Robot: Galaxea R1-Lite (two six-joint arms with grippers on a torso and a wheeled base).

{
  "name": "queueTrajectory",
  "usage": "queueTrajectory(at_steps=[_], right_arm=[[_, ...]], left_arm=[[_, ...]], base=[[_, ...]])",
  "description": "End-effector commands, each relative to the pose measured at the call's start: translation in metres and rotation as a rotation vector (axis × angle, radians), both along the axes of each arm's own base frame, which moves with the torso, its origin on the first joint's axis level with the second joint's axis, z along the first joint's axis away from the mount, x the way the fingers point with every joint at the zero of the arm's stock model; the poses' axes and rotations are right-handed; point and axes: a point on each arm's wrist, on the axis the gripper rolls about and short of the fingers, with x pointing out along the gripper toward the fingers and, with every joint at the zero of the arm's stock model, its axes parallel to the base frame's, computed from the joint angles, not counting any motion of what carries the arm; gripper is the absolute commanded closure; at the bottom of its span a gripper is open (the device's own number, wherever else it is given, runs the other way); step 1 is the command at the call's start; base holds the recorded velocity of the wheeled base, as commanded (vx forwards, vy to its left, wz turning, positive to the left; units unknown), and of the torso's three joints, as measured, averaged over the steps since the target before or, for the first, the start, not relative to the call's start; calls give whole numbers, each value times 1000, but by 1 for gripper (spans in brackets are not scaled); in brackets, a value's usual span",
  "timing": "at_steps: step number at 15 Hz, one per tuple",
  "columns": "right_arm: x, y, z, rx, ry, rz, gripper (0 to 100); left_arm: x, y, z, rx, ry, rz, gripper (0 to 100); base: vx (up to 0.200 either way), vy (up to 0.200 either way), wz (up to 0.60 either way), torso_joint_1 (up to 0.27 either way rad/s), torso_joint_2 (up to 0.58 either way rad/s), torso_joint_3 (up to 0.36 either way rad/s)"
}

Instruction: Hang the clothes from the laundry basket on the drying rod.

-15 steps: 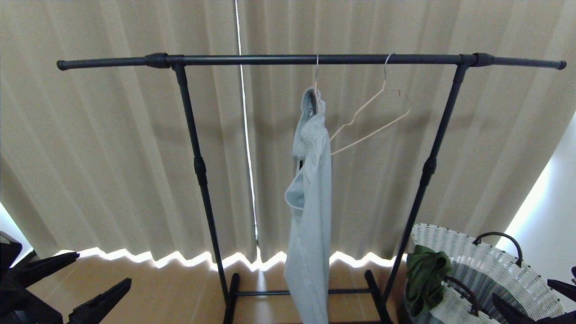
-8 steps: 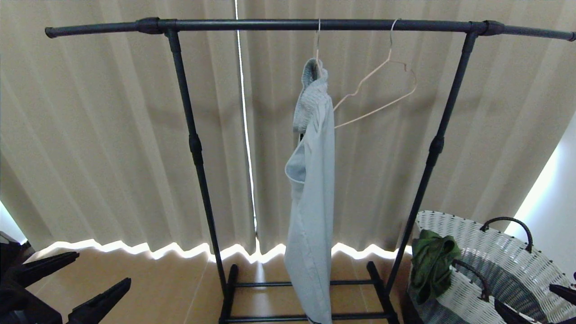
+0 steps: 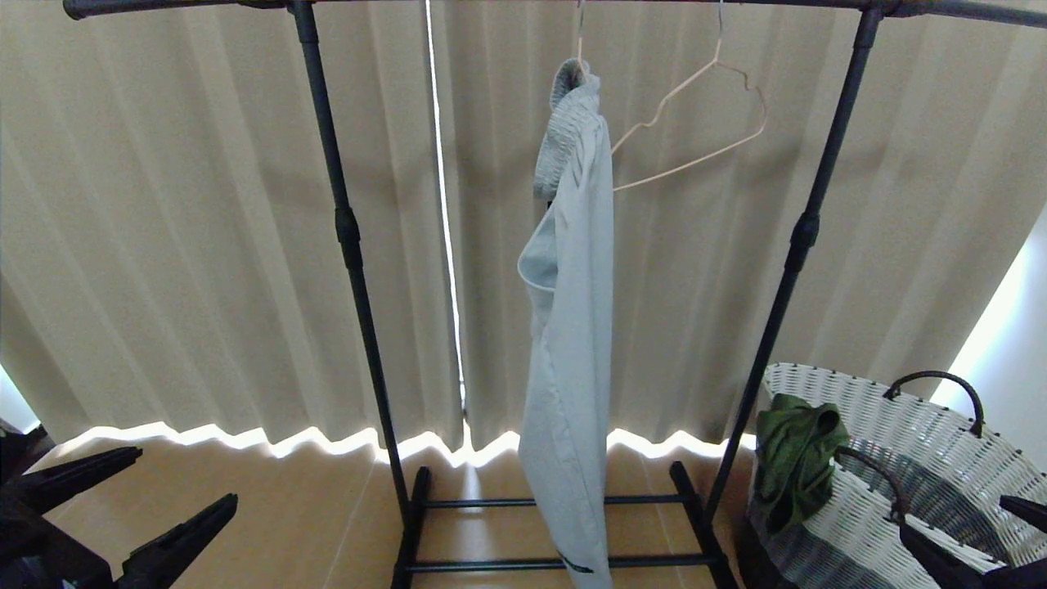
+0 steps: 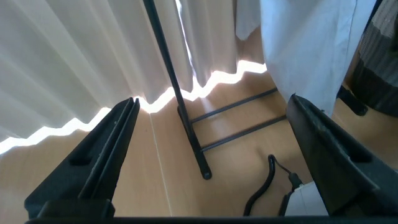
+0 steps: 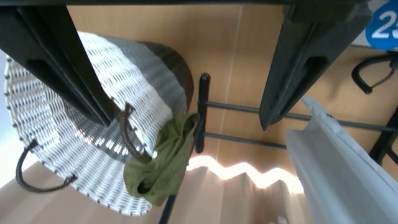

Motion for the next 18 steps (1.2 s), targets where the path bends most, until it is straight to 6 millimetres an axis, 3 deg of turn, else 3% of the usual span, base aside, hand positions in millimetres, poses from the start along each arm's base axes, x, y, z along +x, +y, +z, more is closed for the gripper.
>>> queueTrajectory(at_steps=[1, 10, 18], right_arm=[[1, 0, 0, -1, 2, 1, 0], [1, 0, 0, -1, 5, 1, 0], [0, 0, -1, -1, 6, 1, 0]], left_arm=[[0, 0, 0, -1, 2, 0, 0], [0, 0, 0, -1, -2, 2, 0], [0, 0, 0, -1, 2, 3, 0]], base=[[0, 0, 0, 0, 0, 0], [0, 0, 0, 0, 0, 0], [0, -200, 0, 2, 4, 4]])
